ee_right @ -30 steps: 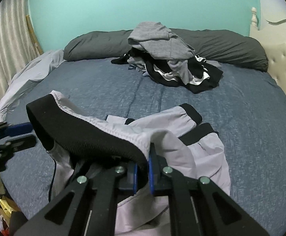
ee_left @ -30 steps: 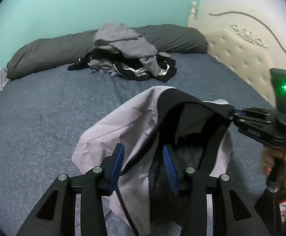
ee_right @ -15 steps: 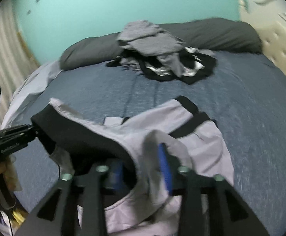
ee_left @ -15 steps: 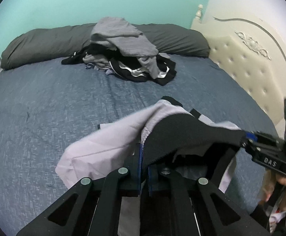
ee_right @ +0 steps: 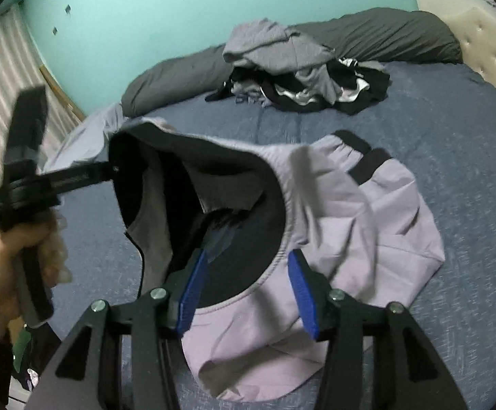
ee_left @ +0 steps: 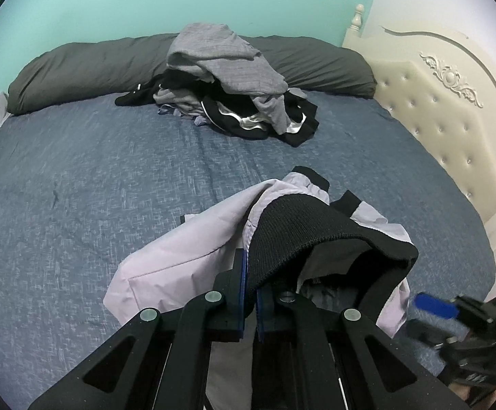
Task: Fold clothes
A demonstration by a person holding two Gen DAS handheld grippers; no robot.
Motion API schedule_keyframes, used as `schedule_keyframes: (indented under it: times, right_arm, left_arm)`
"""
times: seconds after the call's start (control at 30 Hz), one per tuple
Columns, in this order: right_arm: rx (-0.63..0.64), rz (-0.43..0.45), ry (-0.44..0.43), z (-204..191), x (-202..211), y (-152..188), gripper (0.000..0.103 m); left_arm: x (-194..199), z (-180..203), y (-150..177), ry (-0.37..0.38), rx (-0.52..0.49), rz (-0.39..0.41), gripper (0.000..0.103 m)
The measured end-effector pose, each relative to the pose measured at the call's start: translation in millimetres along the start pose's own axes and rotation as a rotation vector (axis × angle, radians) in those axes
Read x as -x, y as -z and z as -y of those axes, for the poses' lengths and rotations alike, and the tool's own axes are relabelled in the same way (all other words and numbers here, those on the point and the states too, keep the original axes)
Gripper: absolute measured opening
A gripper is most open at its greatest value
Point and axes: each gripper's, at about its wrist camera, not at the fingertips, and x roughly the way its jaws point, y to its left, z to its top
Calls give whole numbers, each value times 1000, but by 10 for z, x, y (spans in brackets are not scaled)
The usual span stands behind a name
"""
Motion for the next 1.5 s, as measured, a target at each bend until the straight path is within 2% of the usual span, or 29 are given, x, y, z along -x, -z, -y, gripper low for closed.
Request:
schedule_keyframes:
  times: [0.07, 0.17, 0.37, 0.43, 0.5, 0.53, 0.6, 0.67, 0.77, 0.83, 0.93, 0.97, 1.0, 1.07, 1.17, 1.3, 1.37, 1.43, 1.5]
  right_arm:
    - [-23, -16, -2, -31, -125, -7, 50]
    - [-57, -81, 76, -64, -377, -12, 50]
    - [-137, -140, 238, 82, -732, -19, 51]
    - [-155, -131, 279, 178, -740, -12, 50]
    - [-137, -120, 296, 258, -738, 25, 32]
    - [-129, -121, 291, 291, -731, 36, 26]
    - [-115, -121, 277, 355, -715, 55, 8]
    - [-101, -121, 264, 419, -700, 74, 1]
    - [-122, -92, 214, 521, -592, 44, 1]
    - [-157, -41, 155, 569, -480, 27, 1]
    - [-197, -49, 149, 593, -443, 24, 5]
    - [-214, -69, 137, 575, -470, 34, 15]
    - [-210, -76, 123, 533, -491, 43, 30]
    - [-177, -84, 116, 411, -536, 38, 40]
    - [-129, -84, 170, 305, -590, 57, 40]
    - [-146, -69, 208, 423, -679, 30, 40]
    - [-120, -40, 238, 451, -676, 6, 36]
    - [-92, -33, 222, 455, -708, -19, 35]
    - [-68, -43, 207, 454, -755, -48, 24]
  left_arm:
    - [11, 2, 14, 1, 2, 0, 4]
    - [32, 8, 34, 4, 5, 0, 4]
    - [63, 21, 64, 21, 2, 0, 4]
    - [67, -4, 73, 23, 8, 0, 4]
    - [67, -24, 85, 25, 11, 0, 4]
    - [63, -31, 90, 24, 9, 1, 4]
    - [52, -42, 98, 24, 9, 0, 4]
    - [53, -66, 102, 27, 14, 3, 4]
    - [65, -77, 105, 31, 13, 4, 4]
    - [72, -75, 102, 29, 10, 6, 4]
    - [78, -86, 91, 26, 15, 10, 4]
    - [79, -89, 88, 26, 16, 11, 4]
    - [81, -88, 89, 26, 17, 13, 4]
    - [92, -79, 92, 28, 18, 15, 4]
    - [122, -60, 100, 23, 9, 17, 4]
    - [170, -57, 115, 24, 2, 24, 4]
    - [180, -64, 126, 24, 1, 25, 4]
    - [189, -71, 137, 24, 1, 26, 4]
    - [196, -74, 147, 27, 2, 29, 4]
